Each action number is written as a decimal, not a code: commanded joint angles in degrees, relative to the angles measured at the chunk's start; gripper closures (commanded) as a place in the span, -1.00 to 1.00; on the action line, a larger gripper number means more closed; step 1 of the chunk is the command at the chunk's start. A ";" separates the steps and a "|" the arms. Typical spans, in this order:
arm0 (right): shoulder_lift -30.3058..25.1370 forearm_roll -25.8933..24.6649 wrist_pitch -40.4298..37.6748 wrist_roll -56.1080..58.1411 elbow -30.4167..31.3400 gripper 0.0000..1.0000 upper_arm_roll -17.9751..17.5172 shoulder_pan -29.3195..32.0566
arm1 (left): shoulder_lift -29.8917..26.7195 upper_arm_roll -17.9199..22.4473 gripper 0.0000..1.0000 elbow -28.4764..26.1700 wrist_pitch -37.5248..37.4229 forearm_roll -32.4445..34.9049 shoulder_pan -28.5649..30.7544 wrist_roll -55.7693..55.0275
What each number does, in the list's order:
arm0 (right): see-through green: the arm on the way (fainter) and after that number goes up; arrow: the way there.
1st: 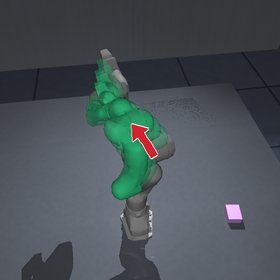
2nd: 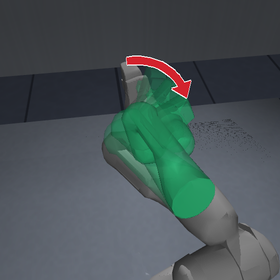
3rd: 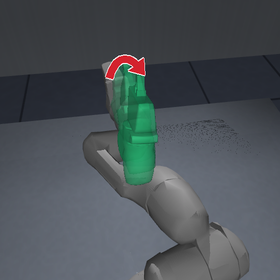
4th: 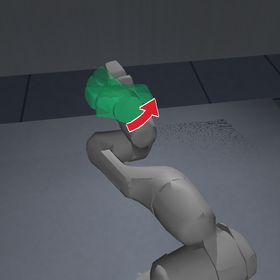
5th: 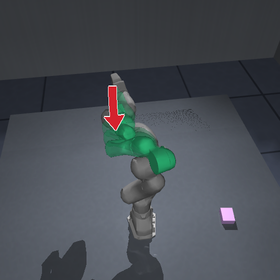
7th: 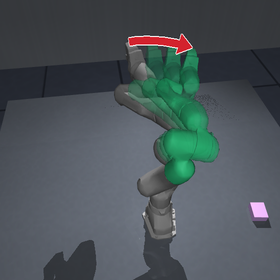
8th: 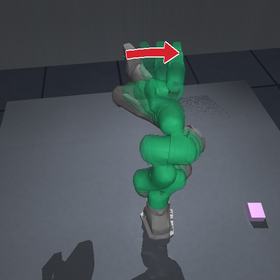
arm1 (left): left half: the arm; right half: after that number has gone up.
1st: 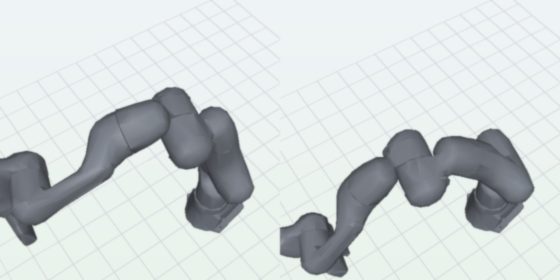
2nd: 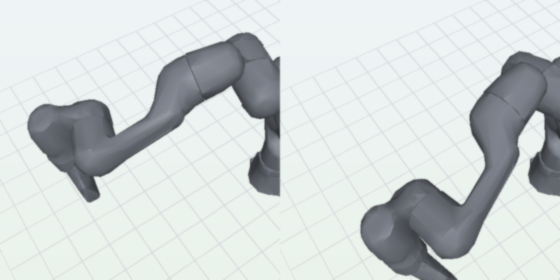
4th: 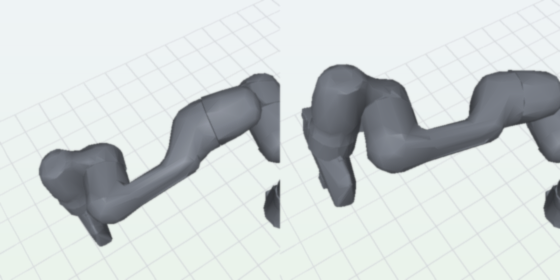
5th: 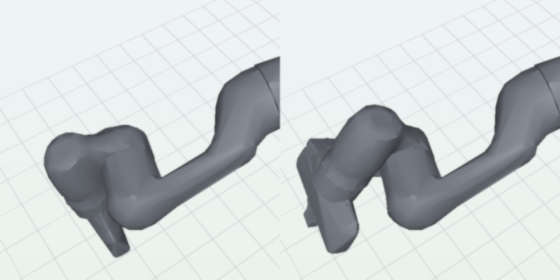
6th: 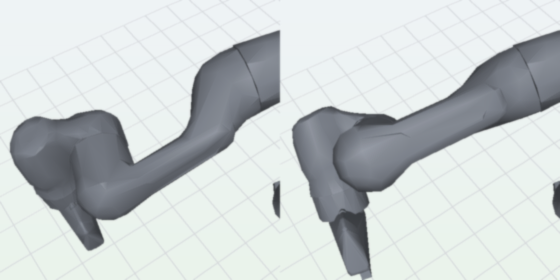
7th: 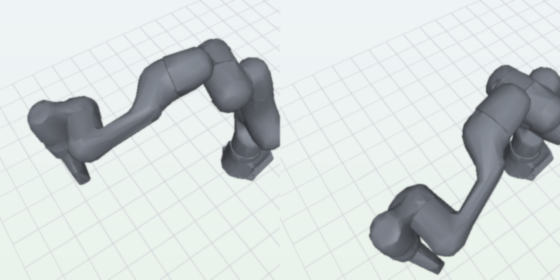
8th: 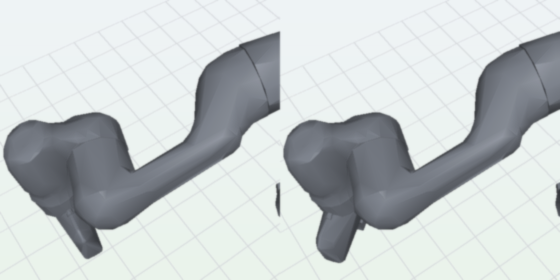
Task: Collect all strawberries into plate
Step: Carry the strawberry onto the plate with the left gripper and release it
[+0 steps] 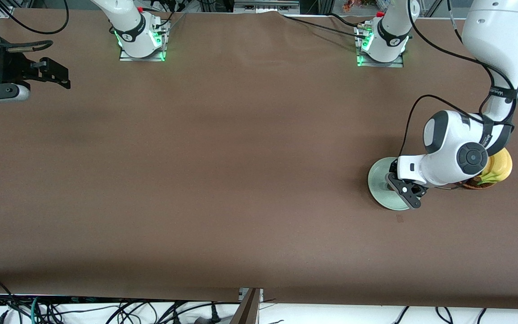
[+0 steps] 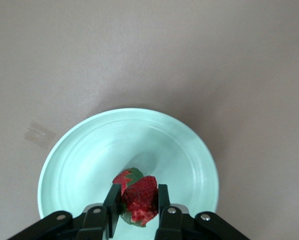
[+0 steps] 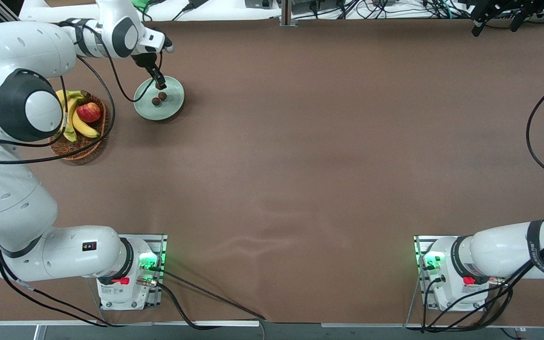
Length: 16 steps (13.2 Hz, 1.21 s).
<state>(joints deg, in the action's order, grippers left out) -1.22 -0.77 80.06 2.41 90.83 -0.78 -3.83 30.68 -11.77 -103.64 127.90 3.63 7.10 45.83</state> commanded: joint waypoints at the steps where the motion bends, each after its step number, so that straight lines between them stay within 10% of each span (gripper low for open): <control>1: 0.34 -0.20 -0.52 -0.30 -1.01 -1.00 -0.71 0.84 | 1.05 -0.27 -1.00 0.02 1.48 0.51 0.29 2.42; 10: 1.13 -0.46 -0.60 -0.03 -2.15 -1.00 -0.80 0.84 | -15.80 -0.01 -1.00 0.37 -10.98 -1.17 -0.06 -23.10; 16: 2.71 -0.64 -0.69 0.32 -4.87 -1.00 -0.80 0.84 | -31.53 11.94 -1.00 -1.03 -16.62 -1.17 -8.24 -46.51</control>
<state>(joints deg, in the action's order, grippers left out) -0.19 -0.77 80.25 2.41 89.28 -0.79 -3.81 4.56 -1.89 -102.18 112.85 3.18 1.02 4.62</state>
